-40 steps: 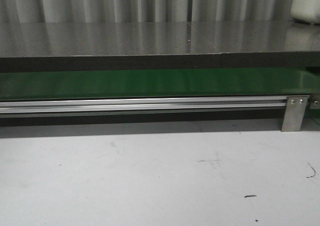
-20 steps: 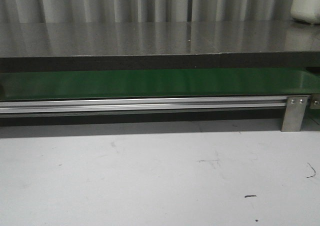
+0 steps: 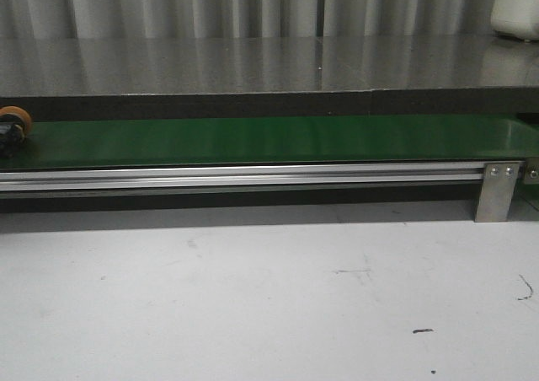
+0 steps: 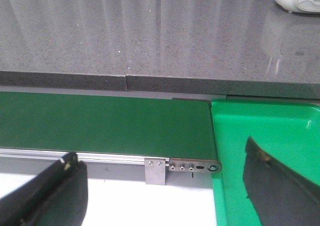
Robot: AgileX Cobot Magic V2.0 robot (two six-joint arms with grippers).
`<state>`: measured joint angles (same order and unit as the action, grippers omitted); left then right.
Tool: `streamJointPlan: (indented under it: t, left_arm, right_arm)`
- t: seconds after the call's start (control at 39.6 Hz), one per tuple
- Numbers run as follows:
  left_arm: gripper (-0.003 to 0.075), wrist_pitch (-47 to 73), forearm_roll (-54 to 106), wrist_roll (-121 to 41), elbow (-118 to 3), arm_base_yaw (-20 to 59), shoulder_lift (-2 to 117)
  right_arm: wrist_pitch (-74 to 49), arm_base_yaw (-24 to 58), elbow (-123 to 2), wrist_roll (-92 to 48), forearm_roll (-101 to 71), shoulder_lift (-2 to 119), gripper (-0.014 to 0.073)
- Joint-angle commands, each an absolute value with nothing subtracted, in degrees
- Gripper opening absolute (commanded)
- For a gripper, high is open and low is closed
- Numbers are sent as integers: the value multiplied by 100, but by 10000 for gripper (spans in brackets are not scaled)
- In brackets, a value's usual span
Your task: Move button from left to right
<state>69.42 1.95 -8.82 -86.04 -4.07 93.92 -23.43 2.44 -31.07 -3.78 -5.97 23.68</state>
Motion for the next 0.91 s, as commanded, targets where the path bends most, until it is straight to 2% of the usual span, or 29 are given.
streamJointPlan:
  t: [0.0, 0.18, 0.43, 0.73, 0.88]
  left_arm:
    - [-21, 6018, 257, -803, -7679, -374, 8388]
    - [-21, 4243, 257, -803, -5872, -374, 6877]
    - [-21, 2724, 396, -803, -3810, -374, 4618]
    - [-21, 2214, 396, -803, -2270, -374, 1592]
    - [-21, 2170, 396, -803, -1956, -374, 681]
  right_arm:
    - [-1907, 208, -3319, -391, -611, 2442, 644]
    - [-1907, 208, -3319, -391, -611, 2442, 644]
    - [-1907, 208, -3319, -391, -611, 2442, 644]
    - [-1907, 208, -3319, -391, -611, 2442, 644]
    - [-1907, 208, -3319, -391, -611, 2442, 644]
